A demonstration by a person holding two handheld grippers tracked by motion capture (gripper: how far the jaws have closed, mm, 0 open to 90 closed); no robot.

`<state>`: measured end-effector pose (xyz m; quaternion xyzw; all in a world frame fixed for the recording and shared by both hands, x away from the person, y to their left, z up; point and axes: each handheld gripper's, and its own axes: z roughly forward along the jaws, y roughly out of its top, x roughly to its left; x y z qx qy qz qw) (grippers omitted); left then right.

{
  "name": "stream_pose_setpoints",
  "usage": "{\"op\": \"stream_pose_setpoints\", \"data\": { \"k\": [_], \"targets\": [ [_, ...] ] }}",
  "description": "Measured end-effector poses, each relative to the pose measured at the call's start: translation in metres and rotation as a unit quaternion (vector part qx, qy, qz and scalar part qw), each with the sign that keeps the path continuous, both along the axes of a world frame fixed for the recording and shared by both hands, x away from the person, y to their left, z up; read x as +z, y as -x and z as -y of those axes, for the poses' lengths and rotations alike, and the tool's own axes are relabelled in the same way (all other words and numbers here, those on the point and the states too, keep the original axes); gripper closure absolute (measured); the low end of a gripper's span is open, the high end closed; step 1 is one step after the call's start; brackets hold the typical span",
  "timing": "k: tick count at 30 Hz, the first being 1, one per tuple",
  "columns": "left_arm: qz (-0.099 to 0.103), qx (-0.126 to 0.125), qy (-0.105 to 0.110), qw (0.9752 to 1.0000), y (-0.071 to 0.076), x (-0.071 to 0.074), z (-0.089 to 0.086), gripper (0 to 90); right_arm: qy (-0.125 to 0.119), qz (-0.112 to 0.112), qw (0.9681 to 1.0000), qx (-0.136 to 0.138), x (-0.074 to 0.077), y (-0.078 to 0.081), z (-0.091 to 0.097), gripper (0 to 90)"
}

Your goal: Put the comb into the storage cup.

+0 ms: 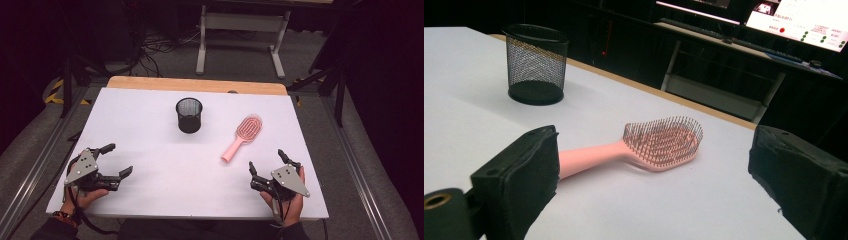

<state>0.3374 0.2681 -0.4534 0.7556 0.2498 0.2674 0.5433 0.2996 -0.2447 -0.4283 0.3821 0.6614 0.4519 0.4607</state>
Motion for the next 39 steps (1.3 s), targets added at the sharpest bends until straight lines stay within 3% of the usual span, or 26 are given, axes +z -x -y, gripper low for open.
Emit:
{"op": "stream_pose_setpoints", "data": {
  "k": [4, 6, 18, 21, 23, 25, 27, 30, 33, 37, 38, 39],
  "targets": [
    [-0.001, 0.008, -0.012, 0.9999, -0.002, -0.002, 0.002, 8.6, -0.003, -0.006, 1.0, 0.0, -0.002, -0.001, 0.001, 7.1],
    [-0.009, 0.006, -0.012, 0.9999, -0.002, -0.004, 0.002, 8.6, -0.006, -0.01, 0.9999, -0.001, -0.002, -0.002, 0.001, 7.2],
    [-0.007, 0.001, -0.01, 0.9999, -0.001, -0.004, 0.003, 8.6, -0.003, -0.028, 0.9996, -0.007, -0.005, -0.007, -0.002, 6.4],
    [-0.004, 0.001, -0.01, 0.9999, 0.0, -0.003, 0.003, 8.7, -0.001, -0.038, 0.9992, -0.011, -0.006, -0.01, -0.005, 6.1],
    [-0.005, -0.001, -0.01, 0.9999, 0.002, -0.003, 0.003, 9.1, 0.008, -0.057, 0.9983, -0.013, -0.004, -0.014, -0.009, 6.0],
    [-0.008, -0.004, -0.008, 0.9999, 0.003, -0.004, 0.004, 9.1, 0.001, -0.071, 0.9973, -0.019, -0.003, -0.018, -0.011, 6.1],
    [-0.006, -0.006, -0.013, 0.9999, 0.004, -0.005, 0.005, 8.8, -0.005, -0.102, 0.9943, -0.032, -0.001, -0.025, -0.014, 6.3],
    [-0.01, -0.009, -0.004, 0.9999, 0.006, -0.005, 0.003, 8.0, -0.013, -0.143, 0.9881, -0.056, 0.001, -0.039, -0.021, 6.6],
    [-0.011, -0.008, -0.005, 0.9999, 0.006, -0.005, 0.004, 8.4, -0.038, -0.184, 0.9796, -0.072, 0.01, -0.057, -0.029, 7.9],
    [-0.012, -0.01, -0.008, 0.9998, 0.008, -0.005, 0.007, 9.3, -0.08, -0.249, 0.9611, -0.088, 0.022, -0.087, -0.044, 8.5],
    [-0.012, -0.01, -0.008, 0.9998, 0.008, -0.005, 0.007, 9.5, -0.08, -0.249, 0.9611, -0.088, 0.022, -0.087, -0.044, 8.5],
    [-0.014, -0.016, -0.007, 0.9998, 0.008, -0.005, 0.009, 9.6, -0.091, -0.278, 0.9512, -0.099, 0.024, -0.102, -0.054, 10.0]
  ]
}}
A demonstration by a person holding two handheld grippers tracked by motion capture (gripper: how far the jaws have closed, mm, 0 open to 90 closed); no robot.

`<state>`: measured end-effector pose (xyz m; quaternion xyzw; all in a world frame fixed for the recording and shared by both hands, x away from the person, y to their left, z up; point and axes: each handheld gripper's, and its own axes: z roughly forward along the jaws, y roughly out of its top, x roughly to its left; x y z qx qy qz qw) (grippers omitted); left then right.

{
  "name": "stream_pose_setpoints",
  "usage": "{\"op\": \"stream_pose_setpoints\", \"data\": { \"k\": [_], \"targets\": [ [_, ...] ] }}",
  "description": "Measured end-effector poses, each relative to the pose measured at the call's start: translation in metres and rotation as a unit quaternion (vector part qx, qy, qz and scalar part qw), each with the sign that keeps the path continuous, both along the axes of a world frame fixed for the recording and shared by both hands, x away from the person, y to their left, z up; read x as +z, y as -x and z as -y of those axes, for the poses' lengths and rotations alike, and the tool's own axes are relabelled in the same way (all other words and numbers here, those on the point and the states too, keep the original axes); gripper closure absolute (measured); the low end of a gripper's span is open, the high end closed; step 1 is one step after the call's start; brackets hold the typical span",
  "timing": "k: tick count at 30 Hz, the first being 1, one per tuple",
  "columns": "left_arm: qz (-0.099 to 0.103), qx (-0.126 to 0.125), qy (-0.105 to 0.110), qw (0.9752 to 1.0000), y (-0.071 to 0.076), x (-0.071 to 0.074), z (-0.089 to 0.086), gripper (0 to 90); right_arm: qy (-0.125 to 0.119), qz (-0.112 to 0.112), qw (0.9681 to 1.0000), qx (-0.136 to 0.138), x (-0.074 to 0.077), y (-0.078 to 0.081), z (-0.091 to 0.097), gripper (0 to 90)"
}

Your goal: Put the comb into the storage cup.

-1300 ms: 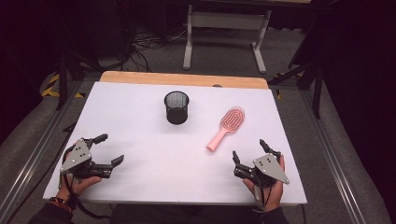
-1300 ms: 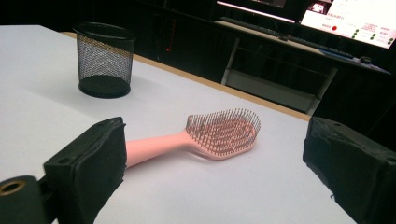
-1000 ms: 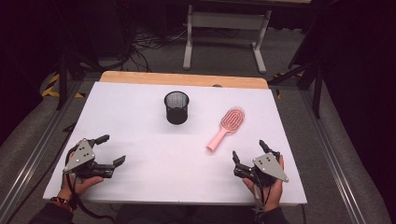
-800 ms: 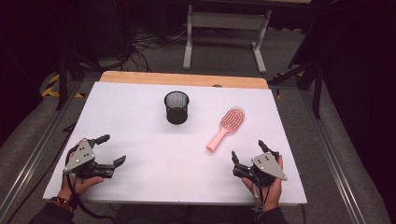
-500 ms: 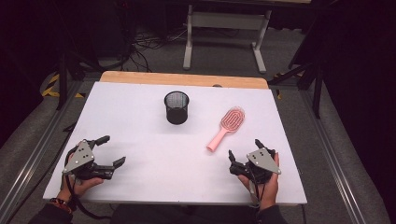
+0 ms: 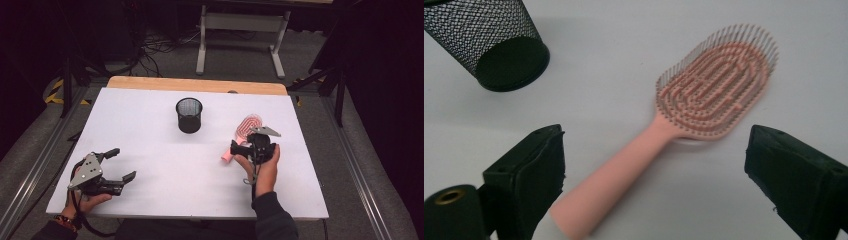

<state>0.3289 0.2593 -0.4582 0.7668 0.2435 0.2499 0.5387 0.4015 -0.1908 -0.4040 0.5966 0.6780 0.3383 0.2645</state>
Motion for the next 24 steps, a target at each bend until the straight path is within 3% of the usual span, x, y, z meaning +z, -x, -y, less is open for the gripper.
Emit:
{"op": "stream_pose_setpoints", "data": {
  "k": [1, 3, 5, 6, 8, 10, 11, 14, 17, 20, 24],
  "targets": [
    [0.0, 0.0, 0.0, 1.0, 0.0, 0.0, 0.0, 9.6, 0.0, 0.0, 1.0, 0.0, 0.0, 0.0, 0.0, 10.0],
    [-0.003, -0.004, 0.003, 1.0, 0.001, -0.001, 0.002, 9.6, 0.003, -0.042, 0.9989, -0.019, 0.0, -0.018, -0.008, 11.9],
    [-0.011, -0.008, 0.007, 0.9999, 0.001, -0.001, 0.004, 10.6, -0.015, -0.09, 0.9945, -0.051, -0.006, -0.039, -0.008, 13.3],
    [-0.012, -0.012, 0.008, 0.9998, 0.002, -0.001, 0.006, 10.7, -0.013, -0.107, 0.9921, -0.064, -0.008, -0.045, -0.008, 14.3],
    [-0.01, -0.023, 0.004, 0.9997, 0.004, 0.0, 0.008, 10.7, -0.016, -0.127, 0.9873, -0.094, -0.01, -0.052, -0.009, 15.1],
    [-0.013, -0.029, 0.005, 0.9995, 0.005, -0.001, 0.009, 10.6, 0.001, -0.144, 0.9824, -0.119, -0.013, -0.056, -0.011, 16.6],
    [-0.013, -0.029, 0.005, 0.9995, 0.005, -0.001, 0.009, 10.7, 0.001, -0.144, 0.9824, -0.119, -0.013, -0.056, -0.011, 16.6],
    [-0.015, -0.042, 0.006, 0.999, 0.005, -0.001, 0.011, 10.7, 0.005, -0.182, 0.9715, -0.152, -0.02, -0.062, -0.015, 20.4],
    [-0.015, -0.052, 0.004, 0.9985, 0.006, -0.001, 0.013, 10.7, 0.013, -0.191, 0.9687, -0.157, -0.022, -0.065, -0.021, 24.2],
    [-0.017, -0.061, -0.002, 0.998, 0.008, -0.002, 0.017, 10.8, 0.008, -0.195, 0.9644, -0.179, -0.024, -0.069, -0.024, 28.2],
    [-0.017, -0.069, -0.008, 0.9974, 0.009, -0.002, 0.02, 10.8, -0.004, -0.197, 0.9616, -0.191, -0.025, -0.075, -0.028, 32.1]
  ]
}}
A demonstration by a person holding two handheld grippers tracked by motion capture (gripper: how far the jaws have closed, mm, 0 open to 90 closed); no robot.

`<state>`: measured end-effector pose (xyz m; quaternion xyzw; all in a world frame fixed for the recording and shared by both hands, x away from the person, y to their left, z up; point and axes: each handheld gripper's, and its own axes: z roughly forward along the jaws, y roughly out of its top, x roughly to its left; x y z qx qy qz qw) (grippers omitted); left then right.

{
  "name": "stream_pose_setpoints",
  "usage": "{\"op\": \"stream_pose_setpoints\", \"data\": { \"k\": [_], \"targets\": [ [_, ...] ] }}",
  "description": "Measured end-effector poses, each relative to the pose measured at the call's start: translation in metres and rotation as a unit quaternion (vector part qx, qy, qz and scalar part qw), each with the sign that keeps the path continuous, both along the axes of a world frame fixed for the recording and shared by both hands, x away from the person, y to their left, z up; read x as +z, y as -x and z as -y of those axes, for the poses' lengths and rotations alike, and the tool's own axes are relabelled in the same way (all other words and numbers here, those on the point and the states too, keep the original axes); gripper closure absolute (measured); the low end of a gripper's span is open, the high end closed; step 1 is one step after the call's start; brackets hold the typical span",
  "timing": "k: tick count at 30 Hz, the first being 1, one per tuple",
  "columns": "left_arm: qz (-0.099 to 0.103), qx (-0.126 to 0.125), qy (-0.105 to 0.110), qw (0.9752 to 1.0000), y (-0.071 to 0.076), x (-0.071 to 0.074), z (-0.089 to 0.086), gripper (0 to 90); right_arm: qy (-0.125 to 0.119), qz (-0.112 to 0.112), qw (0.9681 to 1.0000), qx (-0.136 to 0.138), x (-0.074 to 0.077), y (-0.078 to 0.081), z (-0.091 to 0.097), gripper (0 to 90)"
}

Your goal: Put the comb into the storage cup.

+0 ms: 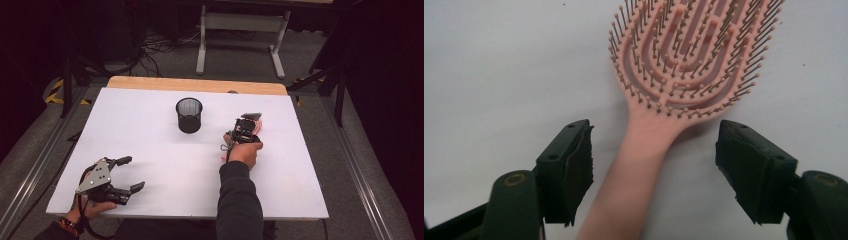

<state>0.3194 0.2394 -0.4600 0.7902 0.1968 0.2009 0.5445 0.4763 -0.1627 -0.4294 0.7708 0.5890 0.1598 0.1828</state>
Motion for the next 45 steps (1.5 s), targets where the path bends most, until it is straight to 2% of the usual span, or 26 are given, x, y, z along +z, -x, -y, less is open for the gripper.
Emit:
{"op": "stream_pose_setpoints", "data": {
  "k": [2, 3, 6, 8, 14, 15, 18, 21, 28, 29, 31, 36, 37, 38, 41, 42, 44, 45],
  "targets": [
    [-0.001, -0.002, -0.001, 1.0, 0.0, 0.0, 0.0, 10.8, -0.003, -0.002, 1.0, -0.006, 0.0, -0.001, -0.001, 34.1],
    [-0.001, -0.004, -0.002, 1.0, 0.0, 0.0, 0.0, 10.8, 0.003, -0.001, 0.9998, -0.019, -0.001, -0.004, -0.001, 38.3],
    [0.002, -0.009, -0.006, 0.9999, 0.002, 0.0, 0.001, 10.8, 0.011, -0.004, 0.9993, -0.035, -0.004, -0.005, 0.0, 41.1],
    [0.003, -0.015, -0.011, 0.9998, 0.003, -0.001, 0.002, 10.8, 0.005, -0.005, 0.9991, -0.041, -0.006, -0.005, 0.001, 43.3],
    [0.005, -0.019, -0.018, 0.9997, 0.004, -0.001, 0.005, 11.0, 0.021, -0.005, 0.9984, -0.053, -0.007, -0.007, -0.003, 46.7],
    [0.007, -0.021, -0.023, 0.9995, 0.004, -0.002, 0.006, 11.1, 0.028, 0.0, 0.9983, -0.052, -0.008, -0.008, -0.002, 55.0],
    [0.007, -0.023, -0.025, 0.9994, 0.004, -0.003, 0.007, 10.9, 0.037, 0.015, 0.9972, -0.063, -0.009, -0.008, -0.004, 68.5],
    [0.003, -0.023, -0.022, 0.9995, 0.005, -0.003, 0.007, 10.9, 0.047, 0.017, 0.9972, -0.055, -0.009, -0.008, -0.006, 69.8],
    [-0.002, -0.021, -0.024, 0.9995, 0.003, -0.004, 0.006, 11.1, 0.036, 0.039, 0.9979, -0.039, -0.008, -0.007, -0.006, 70.1],
    [-0.004, -0.021, -0.023, 0.9995, 0.003, -0.004, 0.006, 11.2, 0.031, 0.052, 0.9979, -0.023, -0.006, -0.007, -0.009, 70.1],
    [-0.006, -0.019, -0.021, 0.9996, 0.002, -0.004, 0.005, 11.4, 0.032, 0.069, 0.9971, -0.012, -0.002, -0.005, -0.011, 70.1],
    [-0.012, -0.015, -0.018, 0.9997, 0.001, -0.005, 0.005, 11.5, 0.009, 0.139, 0.9903, -0.007, 0.007, 0.004, -0.009, 70.2],
    [-0.012, -0.015, -0.018, 0.9997, 0.001, -0.005, 0.005, 11.5, 0.009, 0.139, 0.9903, -0.007, 0.007, 0.004, -0.009, 70.2],
    [-0.013, -0.01, -0.016, 0.9997, 0.0, -0.005, 0.005, 11.5, 0.007, 0.156, 0.9876, -0.01, 0.009, 0.008, -0.006, 70.1],
    [-0.013, -0.01, -0.019, 0.9997, 0.0, -0.005, 0.005, 11.5, 0.0, 0.19, 0.9816, -0.015, 0.013, 0.015, 0.001, 70.2],
    [-0.013, -0.009, -0.019, 0.9997, 0.0, -0.005, 0.005, 11.5, 0.013, 0.196, 0.9804, -0.013, 0.014, 0.016, 0.001, 70.1],
    [-0.017, -0.006, -0.015, 0.9997, -0.001, -0.005, 0.004, 11.5, 0.004, 0.21, 0.9777, -0.009, 0.014, 0.018, 0.005, 70.1],
    [-0.017, -0.004, -0.015, 0.9997, -0.001, -0.005, 0.004, 11.5, 0.0, 0.21, 0.9778, -0.006, 0.013, 0.018, 0.006, 70.1]
  ]
}}
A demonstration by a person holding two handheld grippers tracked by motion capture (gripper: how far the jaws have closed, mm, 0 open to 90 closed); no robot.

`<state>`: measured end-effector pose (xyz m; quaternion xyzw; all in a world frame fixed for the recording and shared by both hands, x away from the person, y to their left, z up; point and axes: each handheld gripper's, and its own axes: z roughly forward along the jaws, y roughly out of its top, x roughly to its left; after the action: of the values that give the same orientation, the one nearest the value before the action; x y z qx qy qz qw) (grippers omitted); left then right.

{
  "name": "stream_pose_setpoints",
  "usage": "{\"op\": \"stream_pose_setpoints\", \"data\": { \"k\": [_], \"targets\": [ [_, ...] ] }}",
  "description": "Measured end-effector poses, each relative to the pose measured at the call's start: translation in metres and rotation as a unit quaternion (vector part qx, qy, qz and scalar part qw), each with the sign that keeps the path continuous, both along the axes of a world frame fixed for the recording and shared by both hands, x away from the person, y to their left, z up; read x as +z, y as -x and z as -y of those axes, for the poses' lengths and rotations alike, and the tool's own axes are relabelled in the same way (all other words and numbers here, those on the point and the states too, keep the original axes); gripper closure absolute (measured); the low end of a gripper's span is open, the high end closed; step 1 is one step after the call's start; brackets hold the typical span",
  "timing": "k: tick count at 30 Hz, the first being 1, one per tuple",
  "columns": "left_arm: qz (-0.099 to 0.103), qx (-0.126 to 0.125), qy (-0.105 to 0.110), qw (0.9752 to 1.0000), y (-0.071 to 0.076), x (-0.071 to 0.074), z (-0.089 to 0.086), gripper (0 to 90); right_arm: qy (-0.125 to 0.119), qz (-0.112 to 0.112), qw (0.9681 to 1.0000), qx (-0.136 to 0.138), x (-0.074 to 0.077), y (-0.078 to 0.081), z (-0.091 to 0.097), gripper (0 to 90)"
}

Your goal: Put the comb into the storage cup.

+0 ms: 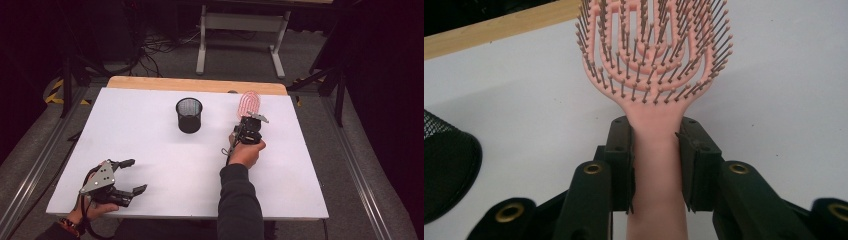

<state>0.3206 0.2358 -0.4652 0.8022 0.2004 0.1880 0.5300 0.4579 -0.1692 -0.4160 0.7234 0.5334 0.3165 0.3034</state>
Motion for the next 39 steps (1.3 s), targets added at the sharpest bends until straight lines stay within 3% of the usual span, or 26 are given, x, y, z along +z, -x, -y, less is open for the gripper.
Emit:
{"op": "stream_pose_setpoints", "data": {
  "k": [6, 11, 16, 25, 29, 34, 39],
  "targets": [
    [-0.005, 0.01, 0.003, 0.9999, -0.002, 0.0, -0.003, 11.5, -0.012, 0.013, 0.9997, 0.014, -0.004, 0.003, 0.008, 70.1],
    [-0.006, 0.02, 0.009, 0.9997, -0.003, 0.0, -0.007, 11.8, -0.007, 0.032, 0.999, 0.031, -0.004, 0.006, 0.013, 70.1],
    [-0.005, 0.025, 0.008, 0.9996, -0.003, 0.001, -0.007, 11.7, -0.024, 0.045, 0.9972, 0.054, -0.009, 0.011, 0.021, 70.2],
    [0.001, 0.041, 0.003, 0.9991, -0.004, 0.001, -0.012, 11.2, -0.016, 0.074, 0.9927, 0.094, -0.01, 0.015, 0.032, 70.1],
    [0.002, 0.046, -0.004, 0.9989, -0.007, 0.0, -0.013, 11.1, -0.025, 0.092, 0.9878, 0.123, -0.012, 0.019, 0.034, 70.1],
    [0.003, 0.051, -0.012, 0.9986, -0.009, -0.001, -0.012, 10.7, -0.029, 0.124, 0.9769, 0.172, -0.017, 0.027, 0.035, 70.1],
    [-0.004, 0.061, -0.014, 0.9981, -0.014, -0.002, -0.011, 10.7, -0.034, 0.152, 0.9691, 0.191, -0.019, 0.037, 0.043, 70.1]
  ]
}}
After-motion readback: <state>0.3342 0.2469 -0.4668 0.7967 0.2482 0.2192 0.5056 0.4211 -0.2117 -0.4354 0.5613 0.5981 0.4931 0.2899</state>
